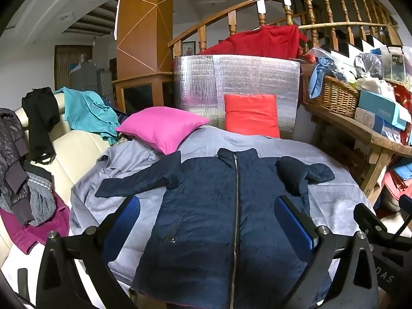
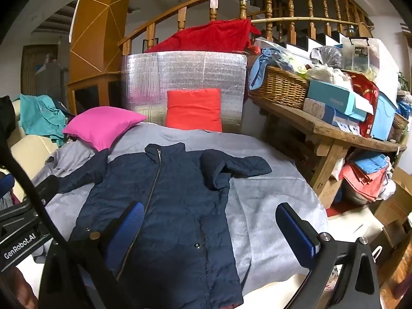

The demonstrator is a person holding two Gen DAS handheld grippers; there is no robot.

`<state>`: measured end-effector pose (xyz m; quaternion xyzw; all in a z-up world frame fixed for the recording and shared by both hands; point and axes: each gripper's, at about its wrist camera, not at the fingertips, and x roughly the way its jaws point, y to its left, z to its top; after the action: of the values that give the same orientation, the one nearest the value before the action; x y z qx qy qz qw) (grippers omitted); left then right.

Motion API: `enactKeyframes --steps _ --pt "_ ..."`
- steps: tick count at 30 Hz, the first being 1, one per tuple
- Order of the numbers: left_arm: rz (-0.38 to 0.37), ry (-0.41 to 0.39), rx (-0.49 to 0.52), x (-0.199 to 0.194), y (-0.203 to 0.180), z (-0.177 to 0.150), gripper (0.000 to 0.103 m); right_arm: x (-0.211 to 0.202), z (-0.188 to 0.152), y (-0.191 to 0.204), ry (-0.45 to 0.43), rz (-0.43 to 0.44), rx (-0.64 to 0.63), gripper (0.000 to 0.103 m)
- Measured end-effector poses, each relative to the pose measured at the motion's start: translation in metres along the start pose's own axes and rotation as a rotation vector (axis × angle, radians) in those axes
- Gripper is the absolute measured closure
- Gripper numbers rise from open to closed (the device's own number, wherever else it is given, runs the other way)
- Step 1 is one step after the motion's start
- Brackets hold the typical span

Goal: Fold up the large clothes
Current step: 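Move both grippers toward the navy jacket's sleeves and hem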

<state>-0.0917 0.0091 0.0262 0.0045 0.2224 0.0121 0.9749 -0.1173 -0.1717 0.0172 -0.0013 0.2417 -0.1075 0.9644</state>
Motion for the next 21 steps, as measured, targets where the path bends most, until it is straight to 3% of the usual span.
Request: enactKeyframes --steps 21 --pt "0.099 0.040 -0.040 0.032 0.024 -0.002 0.000 0.043 0.006 0.005 0.072 0.021 0.015 0.000"
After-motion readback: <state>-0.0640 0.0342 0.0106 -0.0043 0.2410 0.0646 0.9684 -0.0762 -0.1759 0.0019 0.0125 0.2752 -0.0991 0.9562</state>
